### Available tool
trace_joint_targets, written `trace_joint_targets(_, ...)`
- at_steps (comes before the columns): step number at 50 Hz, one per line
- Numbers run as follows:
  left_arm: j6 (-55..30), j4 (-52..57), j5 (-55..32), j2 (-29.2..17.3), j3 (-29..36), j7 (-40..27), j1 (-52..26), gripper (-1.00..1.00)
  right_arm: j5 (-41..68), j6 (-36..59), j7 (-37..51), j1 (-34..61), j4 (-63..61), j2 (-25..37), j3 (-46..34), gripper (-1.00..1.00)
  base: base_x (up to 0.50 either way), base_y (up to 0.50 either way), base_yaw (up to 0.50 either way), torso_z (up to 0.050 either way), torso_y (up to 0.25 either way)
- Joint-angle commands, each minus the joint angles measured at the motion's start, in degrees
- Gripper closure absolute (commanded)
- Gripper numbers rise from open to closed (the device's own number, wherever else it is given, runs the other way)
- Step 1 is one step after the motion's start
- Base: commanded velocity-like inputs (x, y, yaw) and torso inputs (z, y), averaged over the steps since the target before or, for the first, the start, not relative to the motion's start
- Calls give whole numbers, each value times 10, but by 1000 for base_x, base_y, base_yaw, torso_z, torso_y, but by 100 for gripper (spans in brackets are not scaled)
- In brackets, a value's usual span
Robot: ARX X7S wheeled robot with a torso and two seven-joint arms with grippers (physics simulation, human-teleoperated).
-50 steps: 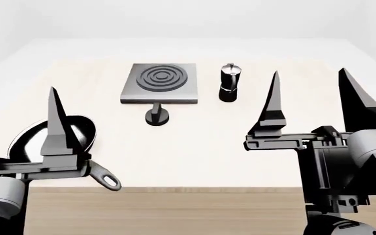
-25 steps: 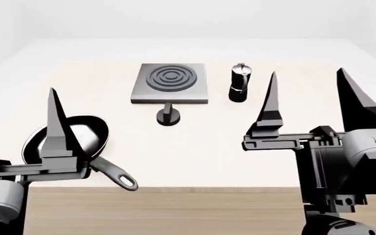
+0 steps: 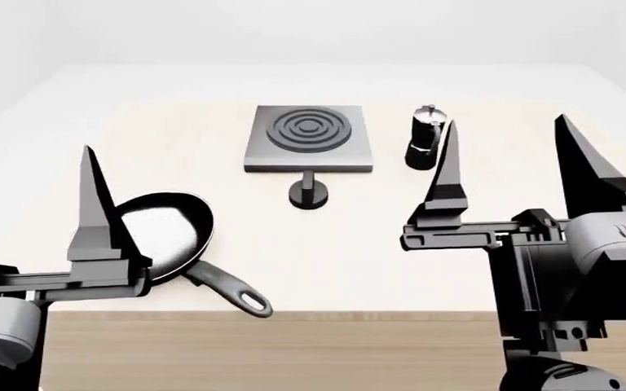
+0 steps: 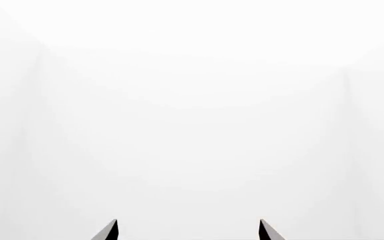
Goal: Turn on the stove and put the moka pot on it.
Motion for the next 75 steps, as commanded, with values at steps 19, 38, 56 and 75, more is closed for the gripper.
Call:
trace_joint_targets(19, 7, -3, -6, -10, 14, -10, -6, -100, 16, -3, 11, 1, 3, 3, 1, -100, 103, 0, 0, 0, 0)
trace_joint_targets(38, 9, -7, 0, -11, 29, -11, -11, -100, 22, -9, 17, 0, 3, 9, 0, -100, 174, 0, 0, 0, 0)
trace_joint_targets(56, 3, -3, -4, -13, 38, -14, -20, -100, 28, -4, 25, 3, -2, 13, -7, -100, 224, 0, 0, 0, 0)
trace_joint_targets(75, 8, -8, 1, -12, 48, -13, -23, -100, 32, -8, 31, 4, 2, 17, -15, -100, 238, 0, 0, 0, 0)
